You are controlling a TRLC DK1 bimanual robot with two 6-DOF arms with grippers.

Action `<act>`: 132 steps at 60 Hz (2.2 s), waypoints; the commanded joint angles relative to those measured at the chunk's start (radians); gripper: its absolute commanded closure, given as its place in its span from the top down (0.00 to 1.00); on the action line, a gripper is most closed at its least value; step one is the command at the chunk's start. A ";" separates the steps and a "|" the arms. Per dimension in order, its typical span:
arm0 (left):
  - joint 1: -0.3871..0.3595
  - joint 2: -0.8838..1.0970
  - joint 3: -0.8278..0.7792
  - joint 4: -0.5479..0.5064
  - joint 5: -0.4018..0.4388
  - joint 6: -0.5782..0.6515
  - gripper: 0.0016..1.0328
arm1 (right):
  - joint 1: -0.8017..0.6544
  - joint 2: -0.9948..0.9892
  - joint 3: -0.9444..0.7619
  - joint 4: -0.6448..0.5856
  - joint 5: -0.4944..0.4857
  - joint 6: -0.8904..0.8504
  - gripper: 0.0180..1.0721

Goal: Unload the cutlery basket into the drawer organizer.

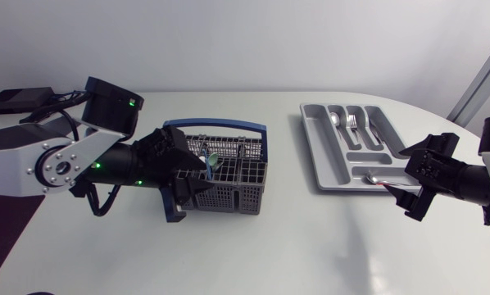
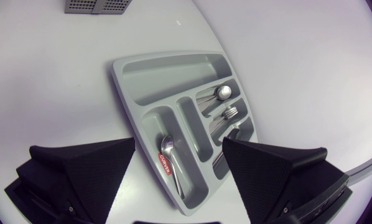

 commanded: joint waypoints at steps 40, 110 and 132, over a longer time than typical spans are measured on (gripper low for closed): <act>0.032 0.065 0.062 0.034 0.062 0.017 0.07 | 0.016 0.017 -0.018 -0.009 -0.008 0.025 0.96; 0.076 -0.110 0.483 -0.411 0.202 -0.175 0.03 | 0.435 -0.519 0.144 -0.494 0.009 0.424 0.96; 0.041 0.007 0.520 -0.353 0.381 -0.438 0.03 | 0.695 -0.421 0.257 -0.478 -0.019 0.758 0.95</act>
